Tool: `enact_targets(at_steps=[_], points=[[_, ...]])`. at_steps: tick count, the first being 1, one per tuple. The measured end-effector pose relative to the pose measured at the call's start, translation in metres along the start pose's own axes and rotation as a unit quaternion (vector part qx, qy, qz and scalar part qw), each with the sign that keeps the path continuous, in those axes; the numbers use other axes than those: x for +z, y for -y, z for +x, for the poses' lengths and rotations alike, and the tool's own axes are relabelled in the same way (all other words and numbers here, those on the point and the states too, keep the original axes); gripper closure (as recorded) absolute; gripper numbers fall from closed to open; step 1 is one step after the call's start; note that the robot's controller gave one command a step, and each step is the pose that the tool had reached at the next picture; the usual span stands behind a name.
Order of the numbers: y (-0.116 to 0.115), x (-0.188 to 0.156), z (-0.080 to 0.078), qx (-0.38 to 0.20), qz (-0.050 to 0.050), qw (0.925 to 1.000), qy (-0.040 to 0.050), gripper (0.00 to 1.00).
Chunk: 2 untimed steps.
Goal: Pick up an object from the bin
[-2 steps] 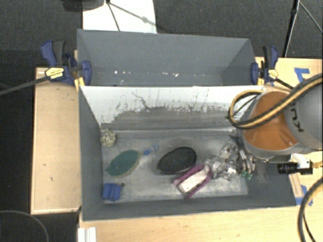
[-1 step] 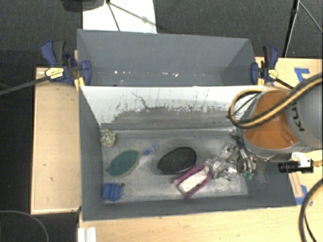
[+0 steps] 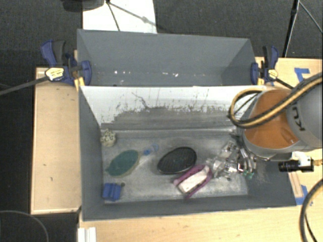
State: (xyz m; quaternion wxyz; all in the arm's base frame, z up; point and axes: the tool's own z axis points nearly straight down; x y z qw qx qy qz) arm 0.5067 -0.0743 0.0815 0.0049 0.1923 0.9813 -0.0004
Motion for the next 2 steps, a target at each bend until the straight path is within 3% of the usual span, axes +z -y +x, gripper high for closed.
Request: enact_targets(at_steps=[1, 2], points=[[0.000, -0.009, -0.001, -0.004, 0.000, 1.0000, -0.0002, 1.00], [-0.001, -0.079, -0.004, -0.010, -0.001, 1.0000, -0.0003, 1.00]])
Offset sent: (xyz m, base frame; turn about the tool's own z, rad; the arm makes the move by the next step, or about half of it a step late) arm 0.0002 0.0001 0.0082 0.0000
